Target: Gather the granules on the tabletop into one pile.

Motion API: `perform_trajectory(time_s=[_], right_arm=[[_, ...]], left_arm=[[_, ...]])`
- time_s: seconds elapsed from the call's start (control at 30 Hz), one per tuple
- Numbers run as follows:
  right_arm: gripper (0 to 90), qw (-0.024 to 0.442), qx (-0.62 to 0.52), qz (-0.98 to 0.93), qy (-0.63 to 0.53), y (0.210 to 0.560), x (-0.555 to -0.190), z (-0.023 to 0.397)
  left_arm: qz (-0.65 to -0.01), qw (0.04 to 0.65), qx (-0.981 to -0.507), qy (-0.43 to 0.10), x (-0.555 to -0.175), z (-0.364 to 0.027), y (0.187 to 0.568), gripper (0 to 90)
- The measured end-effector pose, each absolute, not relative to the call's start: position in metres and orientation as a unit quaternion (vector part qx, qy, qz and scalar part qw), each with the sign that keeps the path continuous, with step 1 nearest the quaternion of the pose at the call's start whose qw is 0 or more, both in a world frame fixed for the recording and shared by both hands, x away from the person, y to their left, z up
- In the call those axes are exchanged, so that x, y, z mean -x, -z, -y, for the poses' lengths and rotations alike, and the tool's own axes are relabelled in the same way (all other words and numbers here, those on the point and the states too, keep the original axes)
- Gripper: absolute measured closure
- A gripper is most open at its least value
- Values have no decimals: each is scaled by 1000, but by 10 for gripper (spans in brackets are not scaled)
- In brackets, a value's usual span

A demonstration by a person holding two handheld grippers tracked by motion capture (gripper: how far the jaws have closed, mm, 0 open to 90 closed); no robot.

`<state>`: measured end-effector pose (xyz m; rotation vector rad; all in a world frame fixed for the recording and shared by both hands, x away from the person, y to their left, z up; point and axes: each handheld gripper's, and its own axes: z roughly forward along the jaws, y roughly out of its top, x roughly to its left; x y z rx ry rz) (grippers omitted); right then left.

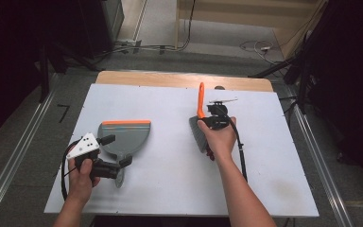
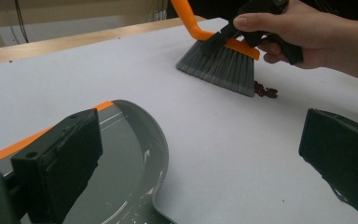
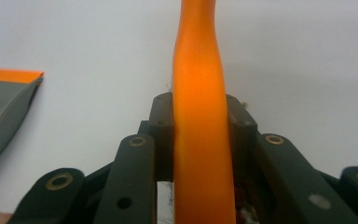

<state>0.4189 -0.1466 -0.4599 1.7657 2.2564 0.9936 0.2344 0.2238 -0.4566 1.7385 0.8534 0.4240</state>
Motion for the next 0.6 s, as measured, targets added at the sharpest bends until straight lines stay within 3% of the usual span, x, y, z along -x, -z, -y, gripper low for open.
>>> perform_trajectory(time_s=[0.2,0.33,0.47,0.53,0.57,0.6], right_arm=[[682,28,-579,-727,-368,451,-414,162],[682,47,-543,-744,-387,433,-418,166],[682,86,-472,-792,-376,417,-434,167],[682,149,-384,-837,-360,413,-447,165],[682,149,-384,-837,-360,413,-447,165],[682,185,-324,-865,-334,413,-455,159]], left_arm=[[-360,546,-735,-179,-235,-223,457,0],[-360,546,-735,-179,-235,-223,457,0],[-361,546,-734,-180,-235,-223,458,0],[-363,544,-735,-180,-236,-224,458,0],[-364,542,-735,-181,-236,-224,458,0],[-364,542,-735,-180,-236,-224,458,0]])
